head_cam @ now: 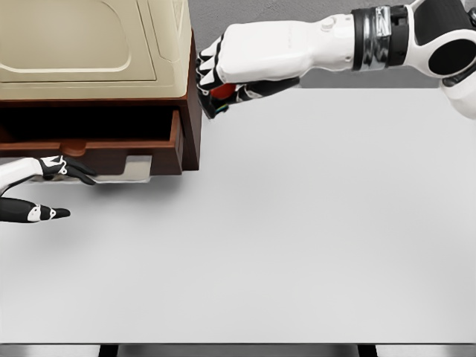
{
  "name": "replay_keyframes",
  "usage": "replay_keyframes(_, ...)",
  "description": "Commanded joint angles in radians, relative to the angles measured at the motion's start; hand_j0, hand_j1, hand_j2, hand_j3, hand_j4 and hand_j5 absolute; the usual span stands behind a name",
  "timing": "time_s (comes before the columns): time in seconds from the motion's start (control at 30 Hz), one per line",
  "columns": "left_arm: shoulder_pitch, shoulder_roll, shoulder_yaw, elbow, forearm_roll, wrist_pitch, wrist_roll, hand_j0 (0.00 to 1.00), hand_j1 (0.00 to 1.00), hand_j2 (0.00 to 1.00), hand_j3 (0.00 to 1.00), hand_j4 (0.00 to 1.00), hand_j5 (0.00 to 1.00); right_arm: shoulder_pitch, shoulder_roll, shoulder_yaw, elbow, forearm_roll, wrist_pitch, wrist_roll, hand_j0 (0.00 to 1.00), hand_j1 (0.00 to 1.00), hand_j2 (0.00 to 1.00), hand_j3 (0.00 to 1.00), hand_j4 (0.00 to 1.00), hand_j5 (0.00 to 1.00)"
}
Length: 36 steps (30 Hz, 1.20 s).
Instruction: Open the cabinet drawer with left arm, and place a switch into the drawer with right arm
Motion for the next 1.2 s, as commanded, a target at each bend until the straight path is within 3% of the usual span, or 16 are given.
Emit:
replay_keyframes(0.0, 0.0, -0.001, -0.014, -0.005, -0.046, -0.011, -0.014, 0.72, 0.72, 0.72, 0.72, 0.72, 0.72, 0.0, 0.008, 0.0, 0.001, -0.006, 0.003, -0.001, 0.4, 0.4, 0.4, 0.4, 0.4, 0.4)
replay_keyframes(0.37, 0.019, -0.001, -0.005, -0.006, -0.046, -0.011, -0.014, 0.71, 0.71, 0.71, 0.71, 0.71, 0.71, -0.023, 0.091, 0.017, 0.024, -0.004, 0.003, 0.016, 0.4, 0.4, 0.4, 0.4, 0.4, 0.4)
replay_keyframes(0.8, 0.023, 0.023, 0.016, -0.008, -0.04, -0.011, -0.014, 0.68, 0.68, 0.68, 0.68, 0.68, 0.68, -0.029, 0.109, 0.015, 0.034, -0.006, 0.003, 0.021, 0.4, 0.4, 0.4, 0.4, 0.4, 0.4)
replay_keyframes(1.17, 0.022, 0.053, 0.052, -0.008, -0.026, -0.011, -0.013, 0.67, 0.67, 0.67, 0.67, 0.67, 0.67, -0.037, 0.194, 0.016, 0.103, -0.001, 0.003, 0.021, 0.4, 0.4, 0.4, 0.4, 0.4, 0.4)
